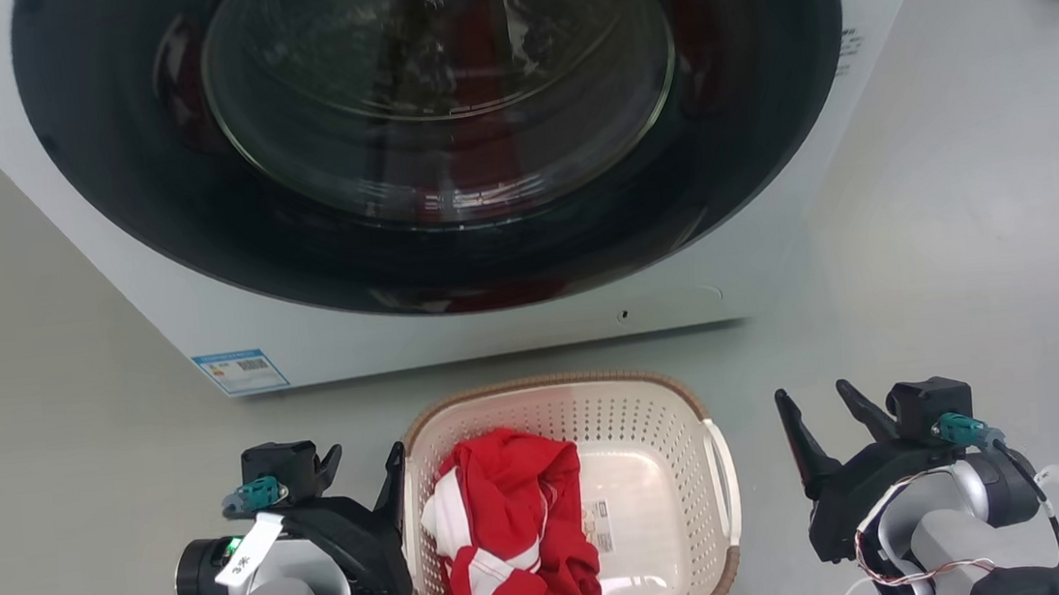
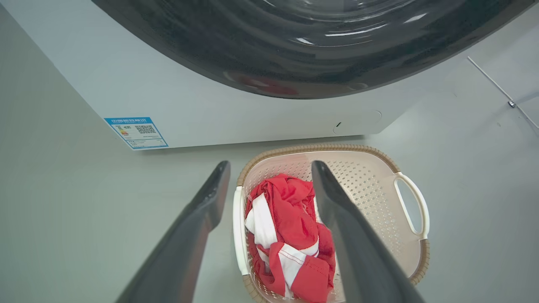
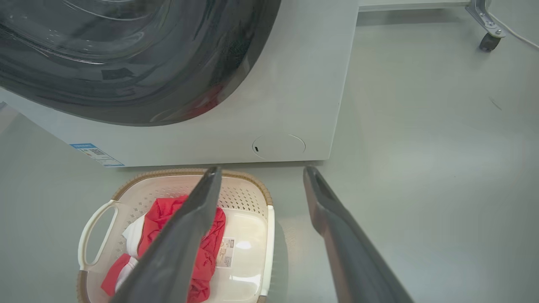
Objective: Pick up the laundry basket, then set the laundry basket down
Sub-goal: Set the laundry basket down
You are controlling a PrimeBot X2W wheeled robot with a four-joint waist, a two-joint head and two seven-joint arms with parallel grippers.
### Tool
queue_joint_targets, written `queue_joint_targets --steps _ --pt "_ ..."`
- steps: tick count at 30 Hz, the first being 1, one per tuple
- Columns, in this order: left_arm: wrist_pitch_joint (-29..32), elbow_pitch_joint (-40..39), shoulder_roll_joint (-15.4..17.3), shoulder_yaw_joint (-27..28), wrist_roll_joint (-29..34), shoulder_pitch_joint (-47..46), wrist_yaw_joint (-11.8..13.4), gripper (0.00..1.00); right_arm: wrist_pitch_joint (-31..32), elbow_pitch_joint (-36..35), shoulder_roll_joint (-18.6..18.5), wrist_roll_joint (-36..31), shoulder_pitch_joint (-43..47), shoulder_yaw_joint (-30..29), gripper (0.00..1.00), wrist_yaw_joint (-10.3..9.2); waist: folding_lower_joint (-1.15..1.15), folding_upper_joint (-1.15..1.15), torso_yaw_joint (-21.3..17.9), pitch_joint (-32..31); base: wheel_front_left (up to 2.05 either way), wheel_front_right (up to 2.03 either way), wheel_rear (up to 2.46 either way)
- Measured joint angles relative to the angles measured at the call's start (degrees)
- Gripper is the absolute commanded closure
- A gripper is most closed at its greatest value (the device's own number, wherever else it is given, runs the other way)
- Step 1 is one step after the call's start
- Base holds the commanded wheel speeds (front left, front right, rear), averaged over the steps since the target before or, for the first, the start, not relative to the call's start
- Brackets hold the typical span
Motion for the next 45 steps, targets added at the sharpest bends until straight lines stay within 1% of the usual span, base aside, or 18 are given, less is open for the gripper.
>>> queue_joint_targets --steps 4,10,15,19,23,25,28,29,31,36,39,45 --pt "0.0 -4.16 1.07 1.22 1.76 1.75 1.76 0.0 0.0 -4.01 -0.54 -0.92 1.53 -0.93 0.0 -1.59 0.0 0.0 -0.04 -2.08 0.0 0.0 0.0" --pt "0.0 -12.1 2.63 2.25 4.68 5.66 5.31 0.0 0.0 -10.6 -2.41 -3.53 5.53 -2.38 0.0 -4.0 0.0 0.0 0.03 -4.9 0.0 0.0 0.0" --pt "0.0 -20.43 5.02 4.0 7.72 10.53 9.09 0.0 -0.01 -16.64 -3.33 -5.33 8.97 -3.11 0.0 -5.26 0.0 0.0 0.17 -7.11 0.0 0.0 0.0" --pt "0.0 -27.84 6.22 5.42 10.35 15.13 10.43 0.0 -0.01 -21.43 -4.11 -7.0 12.89 -4.12 0.0 -6.08 0.0 0.0 0.34 -8.82 0.0 0.0 0.0" --pt "0.0 -35.23 7.54 6.98 12.92 20.21 11.03 0.0 -0.01 -25.9 -4.66 -7.99 16.99 -5.17 0.0 -7.02 0.0 0.0 0.58 -10.41 0.0 0.0 0.0" --pt "0.0 -40.55 8.72 8.55 14.36 23.58 11.45 0.0 -0.02 -29.34 -4.77 -8.58 19.79 -5.9 0.0 -7.51 0.0 0.0 0.78 -11.36 0.0 0.0 0.0" --pt "0.0 -44.66 9.23 10.23 16.16 26.56 11.54 0.0 -0.01 -31.89 -4.85 -9.77 21.73 -6.67 0.0 -7.64 0.0 0.0 0.99 -11.99 0.0 0.0 0.0" --pt "0.0 -44.66 9.23 10.23 16.16 26.56 11.54 0.0 -0.01 -31.89 -4.85 -9.77 21.73 -6.67 0.0 -7.64 0.0 0.0 0.99 -11.99 0.0 0.0 0.0" --pt "0.0 -48.11 9.22 11.51 17.51 29.15 11.54 0.0 -0.02 -34.2 -5.08 -10.51 23.85 -7.75 0.0 -8.0 0.0 0.0 1.24 -12.58 0.0 0.0 0.0" --pt "-0.01 -51.15 8.29 16.89 21.25 34.09 11.54 0.0 -0.03 -37.3 -5.13 -11.46 27.18 -9.18 0.0 -8.05 0.0 0.01 1.61 -13.5 0.0 0.0 0.0" --pt "-0.01 -52.25 7.43 18.38 22.49 35.72 11.54 0.0 -0.07 -38.52 -5.13 -11.66 28.47 -9.9 0.0 -8.47 0.0 0.01 1.72 -13.88 0.0 0.0 0.0" --pt "-0.01 -56.08 5.63 21.64 26.17 39.23 11.54 0.0 -0.16 -41.91 -5.06 -13.01 32.83 -12.22 0.0 -8.54 0.01 0.01 2.06 -14.39 0.0 0.0 0.0"
